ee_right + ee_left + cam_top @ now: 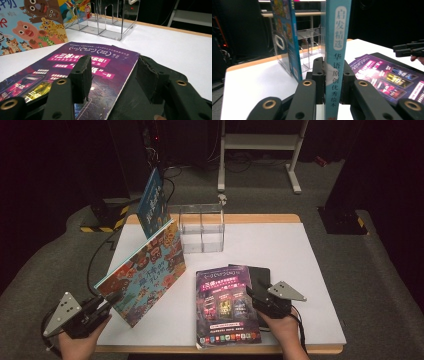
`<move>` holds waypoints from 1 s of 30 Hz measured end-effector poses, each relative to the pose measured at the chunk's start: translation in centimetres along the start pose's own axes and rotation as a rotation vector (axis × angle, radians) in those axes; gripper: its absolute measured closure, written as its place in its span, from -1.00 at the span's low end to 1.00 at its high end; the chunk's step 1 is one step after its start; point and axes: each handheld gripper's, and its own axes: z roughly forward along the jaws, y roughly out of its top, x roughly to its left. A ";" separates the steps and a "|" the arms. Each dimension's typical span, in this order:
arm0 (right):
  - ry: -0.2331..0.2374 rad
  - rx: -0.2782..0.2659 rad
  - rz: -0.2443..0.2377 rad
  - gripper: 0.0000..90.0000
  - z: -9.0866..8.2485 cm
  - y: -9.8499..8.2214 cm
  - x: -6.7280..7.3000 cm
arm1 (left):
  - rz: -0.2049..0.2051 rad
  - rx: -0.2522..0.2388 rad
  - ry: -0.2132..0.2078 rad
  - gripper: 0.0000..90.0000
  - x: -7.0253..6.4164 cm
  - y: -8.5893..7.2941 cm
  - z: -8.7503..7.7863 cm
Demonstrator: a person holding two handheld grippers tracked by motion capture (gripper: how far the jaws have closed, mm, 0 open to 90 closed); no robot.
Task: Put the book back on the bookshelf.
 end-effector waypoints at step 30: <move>0.008 0.010 0.012 0.01 0.0 -0.4 0.1 | 0.002 -0.012 -0.010 0.75 -0.9 3.3 4.6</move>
